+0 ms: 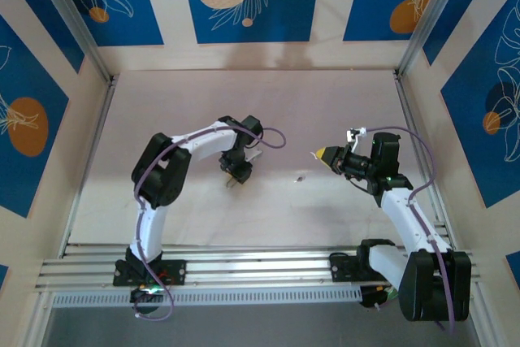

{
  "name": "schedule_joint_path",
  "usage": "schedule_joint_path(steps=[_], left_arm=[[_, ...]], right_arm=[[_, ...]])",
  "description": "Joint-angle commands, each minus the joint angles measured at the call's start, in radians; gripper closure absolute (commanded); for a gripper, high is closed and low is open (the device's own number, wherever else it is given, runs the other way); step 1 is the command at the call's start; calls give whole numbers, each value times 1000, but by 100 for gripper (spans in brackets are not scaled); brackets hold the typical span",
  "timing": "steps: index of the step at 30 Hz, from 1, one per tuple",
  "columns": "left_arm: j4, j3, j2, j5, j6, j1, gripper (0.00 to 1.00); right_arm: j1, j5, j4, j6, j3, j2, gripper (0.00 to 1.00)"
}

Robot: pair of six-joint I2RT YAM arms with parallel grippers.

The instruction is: Unlock with the key

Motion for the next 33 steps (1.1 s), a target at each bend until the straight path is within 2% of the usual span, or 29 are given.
schedule_joint_path(steps=[1, 18, 28, 33], left_arm=[[158, -44, -29, 25, 44, -9, 68], [565, -230, -220, -21, 118, -65, 70], [797, -405, -358, -43, 159, -109, 69], [827, -443, -412, -100, 197, -144, 70]], right_arm=[[-6, -25, -39, -31, -11, -16, 100], [-2, -12, -109, -71, 16, -40, 100], [57, 41, -170, -110, 63, -37, 100], [108, 82, -219, -148, 107, -24, 100]])
